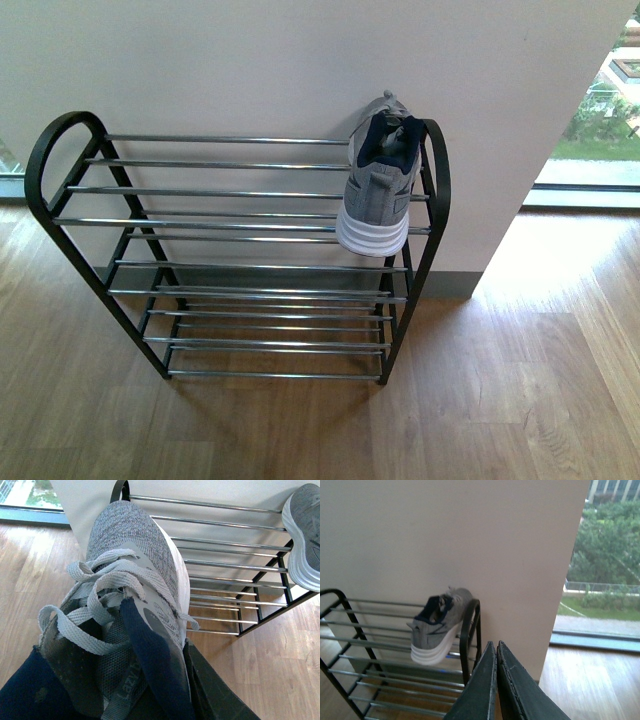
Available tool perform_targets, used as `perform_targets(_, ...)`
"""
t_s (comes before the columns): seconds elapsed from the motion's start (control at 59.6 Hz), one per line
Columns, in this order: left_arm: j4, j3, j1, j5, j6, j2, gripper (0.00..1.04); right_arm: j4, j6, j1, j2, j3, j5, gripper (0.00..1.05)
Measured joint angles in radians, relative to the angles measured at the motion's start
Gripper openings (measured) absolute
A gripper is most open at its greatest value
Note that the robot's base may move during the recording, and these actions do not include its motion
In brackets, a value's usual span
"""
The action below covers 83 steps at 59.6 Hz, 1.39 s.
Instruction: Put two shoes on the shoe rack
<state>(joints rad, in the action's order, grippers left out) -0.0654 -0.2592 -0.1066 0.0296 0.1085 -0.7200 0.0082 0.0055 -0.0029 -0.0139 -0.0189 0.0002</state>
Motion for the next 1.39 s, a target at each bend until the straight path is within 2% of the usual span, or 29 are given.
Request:
perform_targets(0.319, 0.000, 0.000, 0.000, -0.001, 0.000, 0.000, 0.02, -0.005, 0.000, 0.001, 0.008, 0.000, 0.000, 0.02)
perform_targets(0.571, 0.000, 0.000, 0.000, -0.001, 0.000, 0.000, 0.02, -0.005, -0.002, 0.001, 0.008, 0.000, 0.000, 0.58)
perform_targets(0.688, 0.008, 0.002, 0.002, -0.014, -0.010, 0.000, 0.02, -0.005, -0.002, 0.001, 0.008, 0.000, 0.000, 0.77)
perform_targets(0.755, 0.126, 0.017, 0.003, -0.099, -0.067, -0.038, 0.02, -0.005, -0.001, 0.001, 0.008, 0.000, 0.000, 0.88)
perform_targets(0.823, 0.254, -0.003, -0.011, -0.142, -0.145, -0.130, 0.02, -0.005, -0.001, 0.001, 0.008, 0.000, -0.001, 0.97)
perform_targets(0.923, 0.398, -0.103, -0.026, -0.170, -0.262, -0.335, 0.02, -0.005, -0.002, 0.001, 0.008, 0.000, 0.000, 0.95)
perform_targets(1.024, 0.460, -0.216, -0.039, -0.191, -0.351, -0.523, 0.02, -0.005, -0.002, 0.001, 0.008, 0.000, 0.000, 0.95)
perform_targets(1.225, 0.475, -0.412, -0.059, -0.200, -0.481, -0.869, 0.02, -0.005, -0.002, 0.001, 0.008, 0.000, 0.000, 0.95)
perform_targets(1.393, 0.461, -0.561, -0.086, -0.198, -0.515, -1.093, 0.02, -0.005, -0.002, 0.001, 0.008, 0.000, 0.000, 0.95)
